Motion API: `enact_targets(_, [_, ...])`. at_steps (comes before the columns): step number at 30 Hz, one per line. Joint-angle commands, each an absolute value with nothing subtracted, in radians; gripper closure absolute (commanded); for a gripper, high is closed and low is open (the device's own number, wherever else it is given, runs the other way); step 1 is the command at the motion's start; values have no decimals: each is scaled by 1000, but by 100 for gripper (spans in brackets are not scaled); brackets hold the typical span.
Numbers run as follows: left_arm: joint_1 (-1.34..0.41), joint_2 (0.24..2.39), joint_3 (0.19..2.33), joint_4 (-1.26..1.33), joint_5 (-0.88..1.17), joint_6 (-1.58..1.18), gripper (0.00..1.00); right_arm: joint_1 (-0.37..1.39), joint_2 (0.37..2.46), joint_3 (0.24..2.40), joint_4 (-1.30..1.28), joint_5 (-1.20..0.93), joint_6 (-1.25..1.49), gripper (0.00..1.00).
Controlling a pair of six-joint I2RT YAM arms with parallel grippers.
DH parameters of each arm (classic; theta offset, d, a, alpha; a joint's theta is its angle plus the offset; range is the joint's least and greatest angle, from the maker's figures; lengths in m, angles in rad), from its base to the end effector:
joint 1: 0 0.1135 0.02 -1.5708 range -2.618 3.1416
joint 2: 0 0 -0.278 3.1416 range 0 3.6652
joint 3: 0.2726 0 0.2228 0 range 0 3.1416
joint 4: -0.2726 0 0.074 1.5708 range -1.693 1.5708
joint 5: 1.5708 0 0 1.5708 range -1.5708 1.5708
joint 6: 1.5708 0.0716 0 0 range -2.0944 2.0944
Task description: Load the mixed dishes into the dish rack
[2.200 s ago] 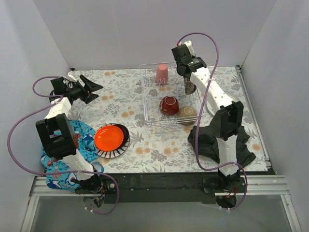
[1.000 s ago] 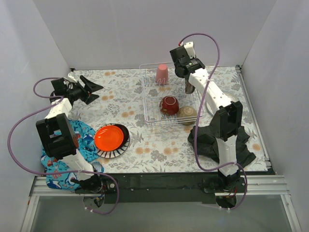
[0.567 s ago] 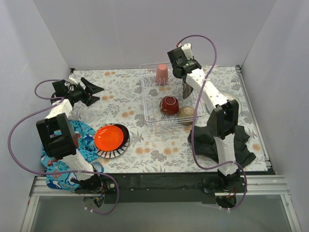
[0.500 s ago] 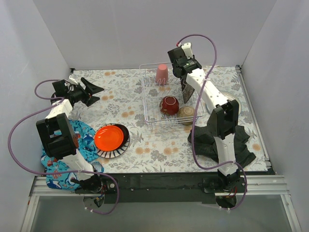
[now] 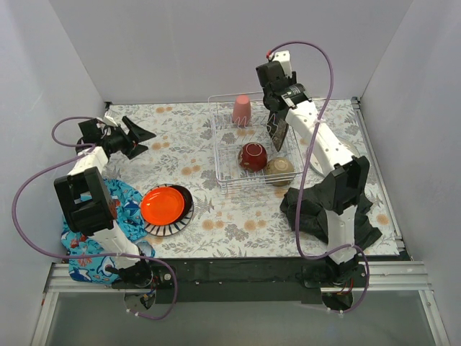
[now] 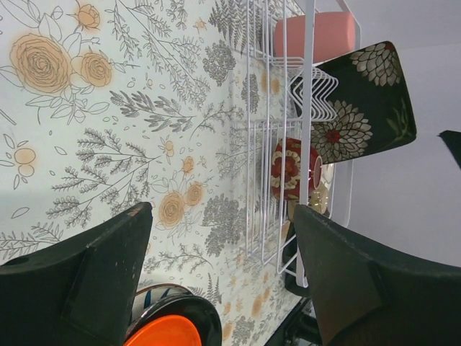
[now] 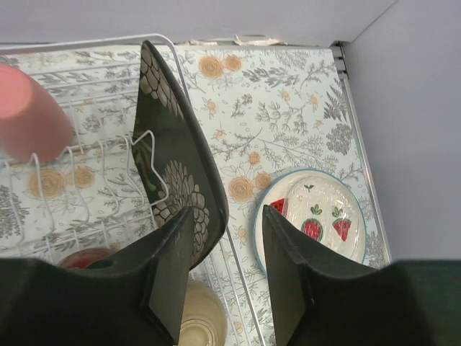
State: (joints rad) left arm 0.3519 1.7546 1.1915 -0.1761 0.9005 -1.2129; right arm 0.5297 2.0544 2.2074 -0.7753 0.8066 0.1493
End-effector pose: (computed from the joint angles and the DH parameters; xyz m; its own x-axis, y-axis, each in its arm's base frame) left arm 0.3684 0.0755 0.2432 -0.5302 -0.8145 0.2356 -0.4769 0.0567 -0.8771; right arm 0.4167 0.1841 0.3796 -0.4741 -0.1583 -0.8661 0.2297 0.9274 -0.2953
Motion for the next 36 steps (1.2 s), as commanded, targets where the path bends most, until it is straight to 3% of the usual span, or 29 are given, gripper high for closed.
enact_targets(1, [367, 1741, 1241, -278, 885, -1048, 21, 545, 1938, 2168, -695, 785, 100, 53])
enact_targets(5, [370, 1726, 1215, -285, 888, -1063, 21, 534, 1931, 2105, -632, 712, -30, 71])
enact_targets(7, [370, 1712, 1194, -269, 894, -1080, 21, 523, 1942, 2108, -627, 622, -46, 75])
enact_targets(15, [370, 1674, 1154, -261, 894, -1083, 21, 494, 2019, 2146, -629, 589, -49, 63])
enact_targets(25, [370, 1686, 1154, -255, 891, -1089, 21, 463, 2138, 2226, -624, 584, -94, 63])
enact_targets(32, [368, 1701, 1160, -249, 902, -1098, 21, 459, 2114, 2253, -588, 505, -117, 63])
enact_targets(35, [370, 1710, 1152, -233, 907, -1111, 21, 460, 2079, 2232, -517, 518, -139, 59])
enact_targets(36, [368, 1712, 1149, -230, 908, -1117, 21, 460, 2071, 2224, -503, 538, -153, 51])
